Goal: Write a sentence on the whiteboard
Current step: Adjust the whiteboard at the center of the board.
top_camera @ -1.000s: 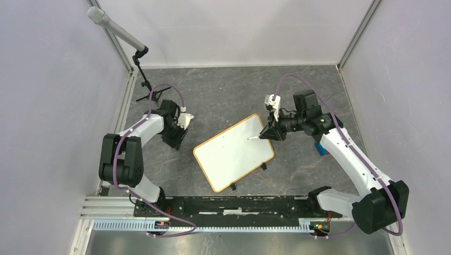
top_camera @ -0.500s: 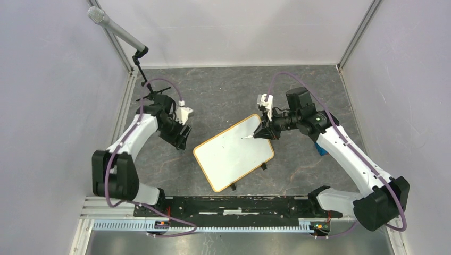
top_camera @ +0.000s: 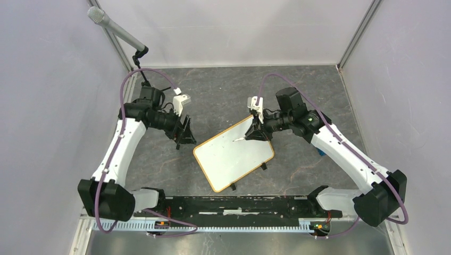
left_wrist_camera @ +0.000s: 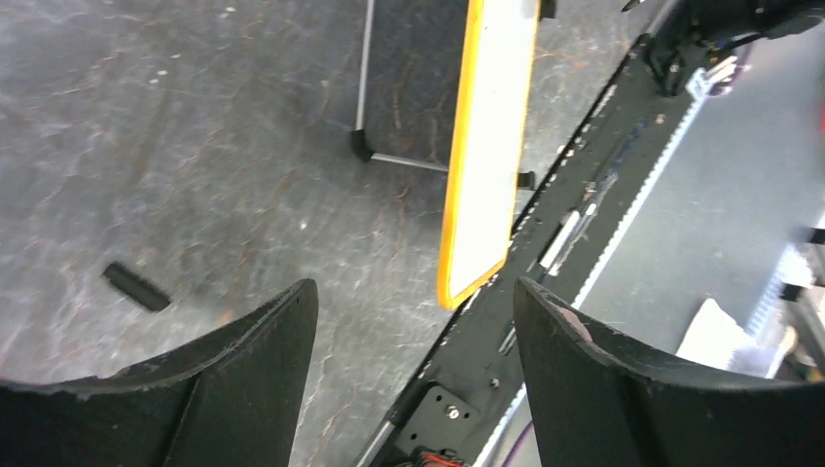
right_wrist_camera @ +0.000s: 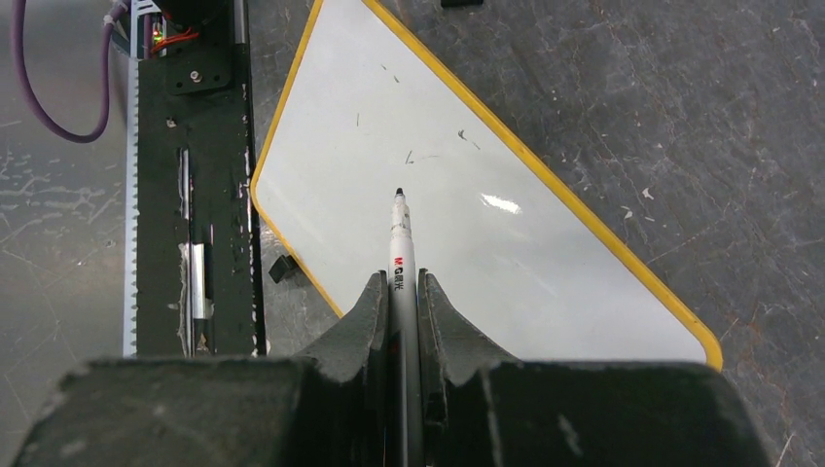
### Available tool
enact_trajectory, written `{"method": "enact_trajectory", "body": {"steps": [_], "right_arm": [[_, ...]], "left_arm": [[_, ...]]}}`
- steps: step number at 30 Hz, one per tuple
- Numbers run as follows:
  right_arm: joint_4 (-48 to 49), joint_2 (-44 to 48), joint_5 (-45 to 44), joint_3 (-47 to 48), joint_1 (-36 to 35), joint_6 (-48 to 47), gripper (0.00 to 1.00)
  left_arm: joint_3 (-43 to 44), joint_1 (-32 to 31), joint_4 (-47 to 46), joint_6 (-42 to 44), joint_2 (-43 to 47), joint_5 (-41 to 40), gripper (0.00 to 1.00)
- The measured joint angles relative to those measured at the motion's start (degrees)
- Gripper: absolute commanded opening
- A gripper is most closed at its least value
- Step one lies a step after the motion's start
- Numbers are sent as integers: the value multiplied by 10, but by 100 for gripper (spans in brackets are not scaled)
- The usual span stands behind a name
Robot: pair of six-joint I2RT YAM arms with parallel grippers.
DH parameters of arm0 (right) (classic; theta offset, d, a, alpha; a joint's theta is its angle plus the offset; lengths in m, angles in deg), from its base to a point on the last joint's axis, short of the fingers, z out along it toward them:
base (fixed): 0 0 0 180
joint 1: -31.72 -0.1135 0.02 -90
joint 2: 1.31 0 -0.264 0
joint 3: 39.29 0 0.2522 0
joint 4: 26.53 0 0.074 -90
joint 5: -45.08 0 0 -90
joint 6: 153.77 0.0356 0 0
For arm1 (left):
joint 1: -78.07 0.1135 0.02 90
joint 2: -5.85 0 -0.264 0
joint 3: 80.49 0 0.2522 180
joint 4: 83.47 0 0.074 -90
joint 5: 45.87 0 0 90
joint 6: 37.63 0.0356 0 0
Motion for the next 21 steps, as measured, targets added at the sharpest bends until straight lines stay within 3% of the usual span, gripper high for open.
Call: {"method": "enact_trajectory", "body": {"steps": [14, 21], "right_arm": [[-43, 21, 20, 10, 0, -31, 0], [-61, 27, 32, 13, 0, -39, 0]], "left_arm": [[45, -76, -17, -8, -162, 88, 56], [99, -132, -20, -8, -235, 104, 34]]}}
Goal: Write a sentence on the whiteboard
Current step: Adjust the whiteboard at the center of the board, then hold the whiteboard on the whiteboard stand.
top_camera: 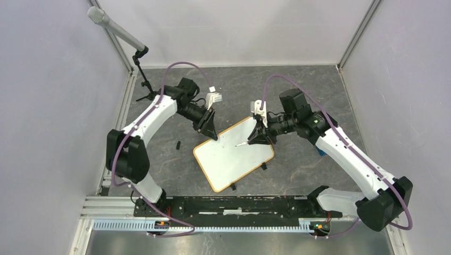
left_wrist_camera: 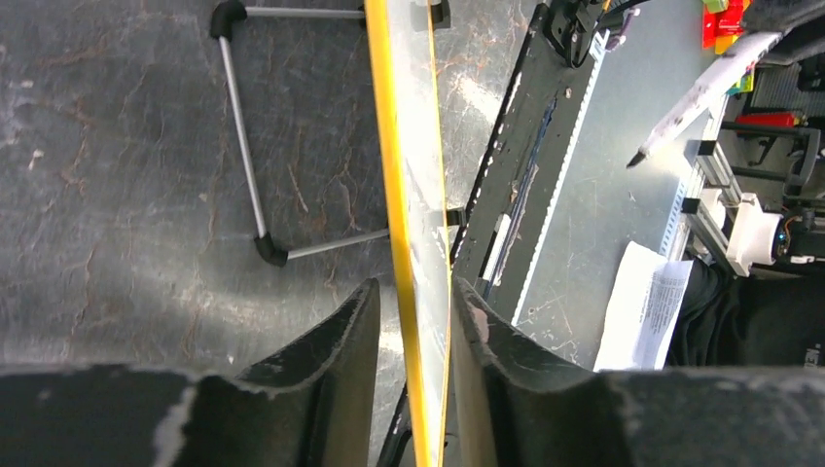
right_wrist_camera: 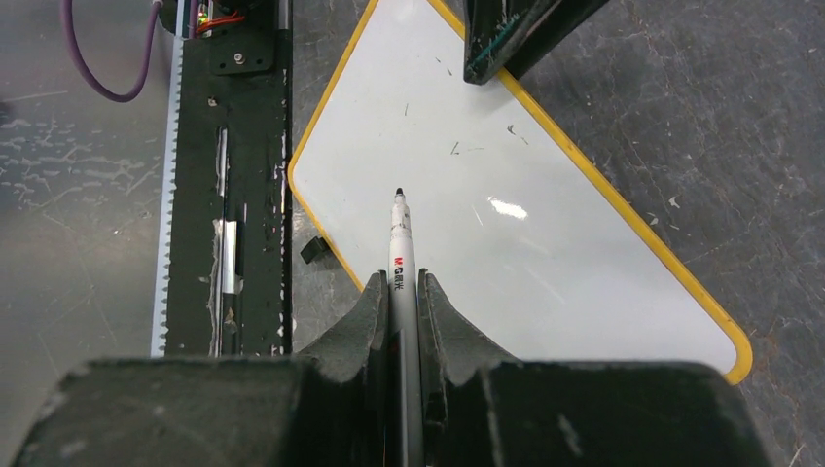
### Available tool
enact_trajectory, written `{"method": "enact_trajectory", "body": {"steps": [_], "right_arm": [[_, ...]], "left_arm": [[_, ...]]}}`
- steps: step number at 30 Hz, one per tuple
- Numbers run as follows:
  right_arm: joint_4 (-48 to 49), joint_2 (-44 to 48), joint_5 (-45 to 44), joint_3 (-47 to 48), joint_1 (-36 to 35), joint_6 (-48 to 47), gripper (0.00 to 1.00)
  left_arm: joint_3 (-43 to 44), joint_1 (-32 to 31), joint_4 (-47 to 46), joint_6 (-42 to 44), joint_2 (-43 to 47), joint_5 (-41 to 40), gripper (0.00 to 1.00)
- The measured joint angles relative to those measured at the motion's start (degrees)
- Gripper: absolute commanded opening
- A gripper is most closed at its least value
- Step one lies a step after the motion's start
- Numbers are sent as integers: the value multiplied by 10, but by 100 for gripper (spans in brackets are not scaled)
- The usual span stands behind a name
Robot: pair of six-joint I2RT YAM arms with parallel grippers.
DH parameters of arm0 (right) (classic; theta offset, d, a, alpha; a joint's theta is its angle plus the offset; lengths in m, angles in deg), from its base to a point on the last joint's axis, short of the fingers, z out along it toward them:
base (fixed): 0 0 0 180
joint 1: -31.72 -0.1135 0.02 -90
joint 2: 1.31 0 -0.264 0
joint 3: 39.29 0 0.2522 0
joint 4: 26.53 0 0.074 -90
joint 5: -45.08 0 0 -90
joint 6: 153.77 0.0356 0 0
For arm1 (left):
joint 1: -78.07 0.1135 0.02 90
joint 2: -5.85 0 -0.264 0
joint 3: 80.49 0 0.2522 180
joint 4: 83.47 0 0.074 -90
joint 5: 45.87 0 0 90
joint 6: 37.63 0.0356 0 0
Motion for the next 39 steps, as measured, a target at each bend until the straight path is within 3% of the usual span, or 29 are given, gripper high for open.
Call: {"method": "enact_trajectory", "body": {"steps": [6, 16, 19, 23, 26, 28, 35, 39], "right_arm": [[-14, 0, 4, 0, 0, -4, 0], [-23, 3, 12, 0, 0, -7, 0], [-23, 6, 13, 0, 0, -7, 0], [-22, 7, 12, -2, 0, -6, 0], [-16, 12, 9, -10, -2, -3, 0], [-10, 14, 5, -19, -4, 1, 0], [3, 14, -9, -24, -15, 5, 0], [7, 7, -17, -24, -24, 5, 0]], "left_arm": [[42, -41, -2, 0, -41, -12, 12], [86, -71, -5, 0, -83, -19, 10], [96, -78, -5, 0, -89, -26, 25], [99, -82, -3, -2, -91, -30, 59], [100, -73, 6, -4, -87, -30, 78], [97, -57, 12, -4, -71, -30, 99], [31, 59, 8, -24, 80, -27, 100], [-34, 96, -45, -92, 184, -84, 100]]}}
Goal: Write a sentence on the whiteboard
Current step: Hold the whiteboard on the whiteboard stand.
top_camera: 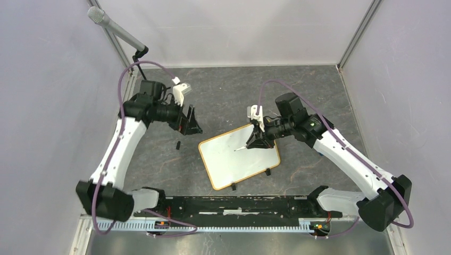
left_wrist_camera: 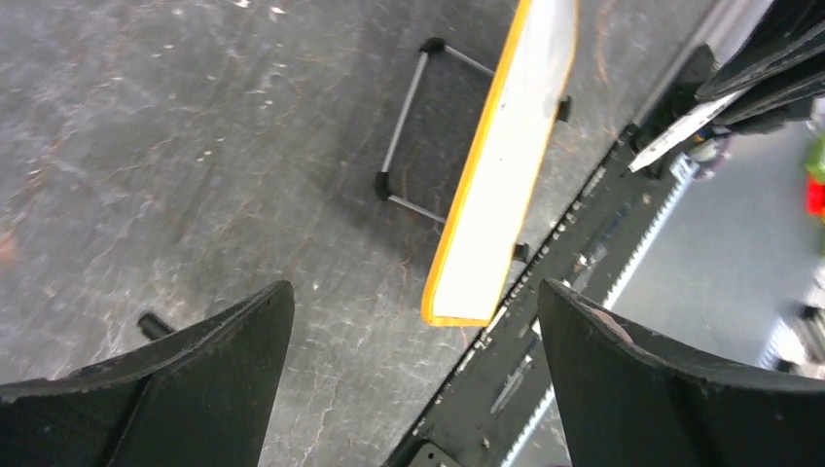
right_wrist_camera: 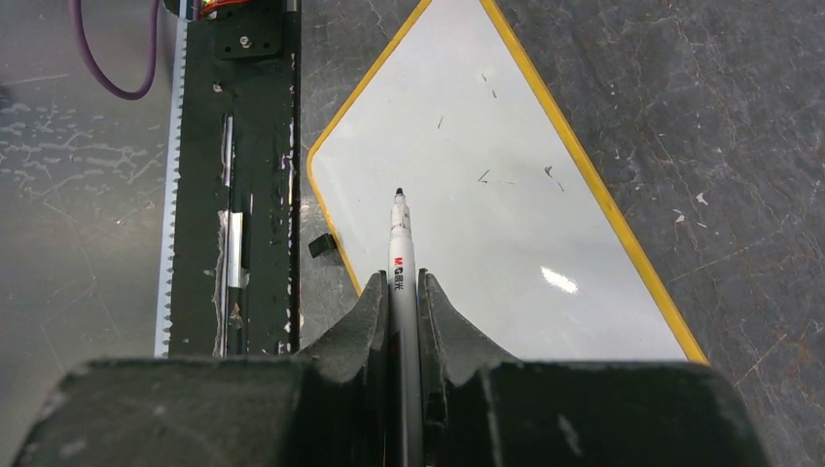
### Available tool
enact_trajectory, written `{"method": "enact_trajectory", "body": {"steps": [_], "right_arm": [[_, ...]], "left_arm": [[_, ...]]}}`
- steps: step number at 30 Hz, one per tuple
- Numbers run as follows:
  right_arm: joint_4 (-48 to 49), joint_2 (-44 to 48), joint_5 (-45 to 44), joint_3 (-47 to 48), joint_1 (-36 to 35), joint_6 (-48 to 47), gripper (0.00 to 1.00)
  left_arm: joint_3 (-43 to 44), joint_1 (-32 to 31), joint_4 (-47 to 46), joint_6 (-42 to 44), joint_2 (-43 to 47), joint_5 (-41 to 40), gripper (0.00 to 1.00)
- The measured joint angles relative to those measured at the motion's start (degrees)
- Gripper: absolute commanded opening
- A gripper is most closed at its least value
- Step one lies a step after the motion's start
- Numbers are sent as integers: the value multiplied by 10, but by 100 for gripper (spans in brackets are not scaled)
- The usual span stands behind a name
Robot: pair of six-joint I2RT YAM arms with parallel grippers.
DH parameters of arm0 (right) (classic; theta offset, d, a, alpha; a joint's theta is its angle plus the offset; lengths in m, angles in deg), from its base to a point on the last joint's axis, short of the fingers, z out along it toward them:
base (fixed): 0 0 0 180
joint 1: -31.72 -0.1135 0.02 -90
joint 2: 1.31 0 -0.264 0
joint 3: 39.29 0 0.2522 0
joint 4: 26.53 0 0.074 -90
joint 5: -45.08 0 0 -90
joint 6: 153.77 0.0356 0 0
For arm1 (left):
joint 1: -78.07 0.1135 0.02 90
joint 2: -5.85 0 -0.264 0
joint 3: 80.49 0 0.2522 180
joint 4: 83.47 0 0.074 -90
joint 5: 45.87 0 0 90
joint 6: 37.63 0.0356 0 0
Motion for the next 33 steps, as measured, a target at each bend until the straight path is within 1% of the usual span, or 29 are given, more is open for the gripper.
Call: {"method": "enact_trajectory", "body": {"steps": [4, 7, 11, 16, 18, 21, 24, 27, 33], "right_arm": [[14, -10, -9, 0, -12, 5, 0], [49, -11, -28, -7, -26, 17, 0], [81, -19, -45, -15, -49, 30, 0], [124, -31, -82, -20, -98, 41, 0], [147, -31, -99, -26, -118, 47, 0], [181, -31, -129, -37, -144, 55, 0], [200, -35, -147, -40, -160, 64, 0], [213, -42, -165, -40, -173, 67, 0], [226, -55, -198, -40, -202, 82, 0]], "left_arm": [[-88, 2, -62, -50, 110, -51, 100], [-118, 2, -72, -57, 162, -71, 100], [-117, 2, -64, -46, 151, -49, 100], [-119, 2, -25, -9, 83, 6, 100], [-119, 2, -17, 0, 66, 20, 97], [-119, 2, -11, 7, 48, 42, 90], [-119, 2, -9, 13, 32, 63, 76], [-119, -1, -9, 18, 16, 74, 65], [-119, -14, -8, 22, -26, 86, 49]]}}
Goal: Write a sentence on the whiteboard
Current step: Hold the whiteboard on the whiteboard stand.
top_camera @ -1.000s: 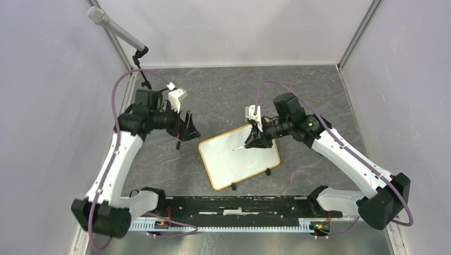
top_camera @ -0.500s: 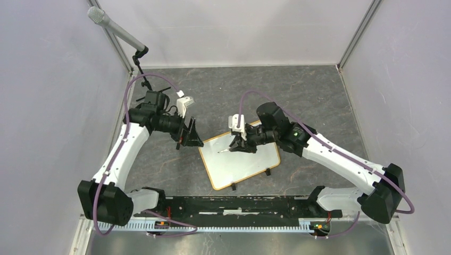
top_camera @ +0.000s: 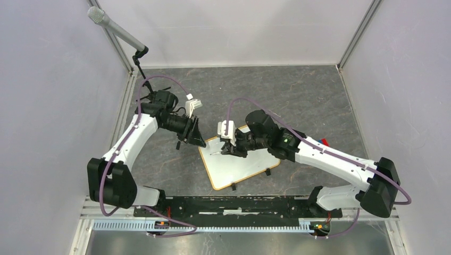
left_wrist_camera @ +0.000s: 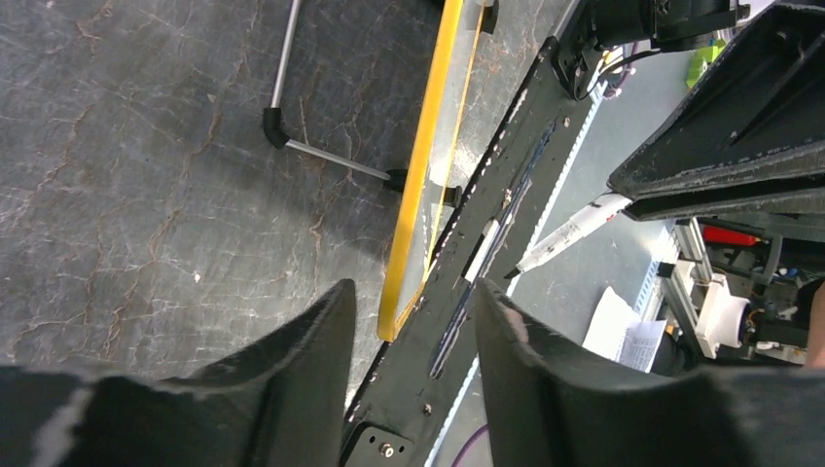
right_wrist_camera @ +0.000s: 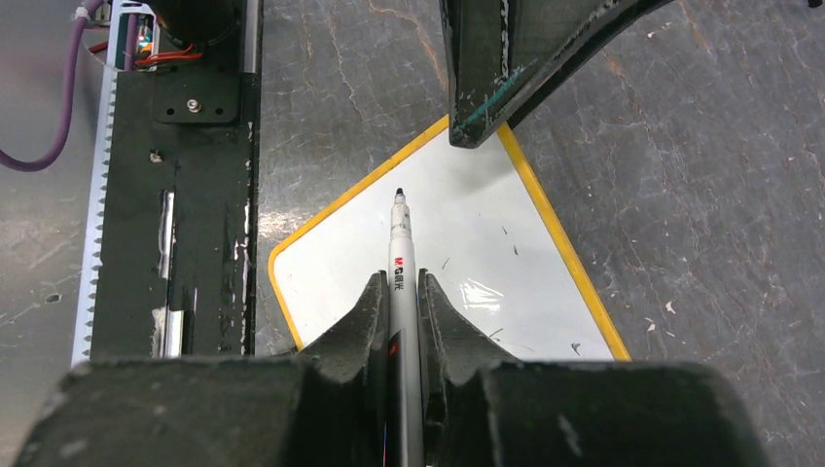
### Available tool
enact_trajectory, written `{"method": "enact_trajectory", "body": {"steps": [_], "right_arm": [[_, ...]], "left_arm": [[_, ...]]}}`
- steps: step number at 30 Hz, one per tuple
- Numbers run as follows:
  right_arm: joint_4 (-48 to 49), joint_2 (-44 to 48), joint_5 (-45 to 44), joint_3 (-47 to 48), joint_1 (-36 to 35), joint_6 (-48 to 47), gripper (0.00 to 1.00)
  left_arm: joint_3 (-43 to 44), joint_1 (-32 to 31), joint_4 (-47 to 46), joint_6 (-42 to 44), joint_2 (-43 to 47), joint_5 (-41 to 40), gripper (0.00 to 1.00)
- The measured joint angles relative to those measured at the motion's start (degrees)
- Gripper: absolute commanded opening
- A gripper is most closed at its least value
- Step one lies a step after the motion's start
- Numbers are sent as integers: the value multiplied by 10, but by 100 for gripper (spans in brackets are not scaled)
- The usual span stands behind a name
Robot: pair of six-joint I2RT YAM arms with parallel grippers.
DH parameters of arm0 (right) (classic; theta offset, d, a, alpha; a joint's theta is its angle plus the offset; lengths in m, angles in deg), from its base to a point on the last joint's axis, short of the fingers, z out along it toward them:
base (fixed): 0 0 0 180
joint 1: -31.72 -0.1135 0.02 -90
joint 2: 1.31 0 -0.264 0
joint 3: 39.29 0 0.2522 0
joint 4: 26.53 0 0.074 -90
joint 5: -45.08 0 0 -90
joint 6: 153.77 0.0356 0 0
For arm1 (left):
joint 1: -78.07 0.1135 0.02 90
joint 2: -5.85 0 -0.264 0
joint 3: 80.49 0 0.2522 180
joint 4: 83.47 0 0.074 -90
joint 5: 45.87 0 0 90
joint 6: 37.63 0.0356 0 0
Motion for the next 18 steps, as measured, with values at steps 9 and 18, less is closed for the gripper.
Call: {"method": "enact_trajectory", "body": {"steps": [9, 18], "right_arm": [[13, -20, -53, 0, -18, 24, 0], [16, -42, -59, 11, -20, 41, 0]], "left_arm": [[3, -6, 0, 2, -31, 6, 24], [3, -7, -1, 10, -32, 12, 7]]}}
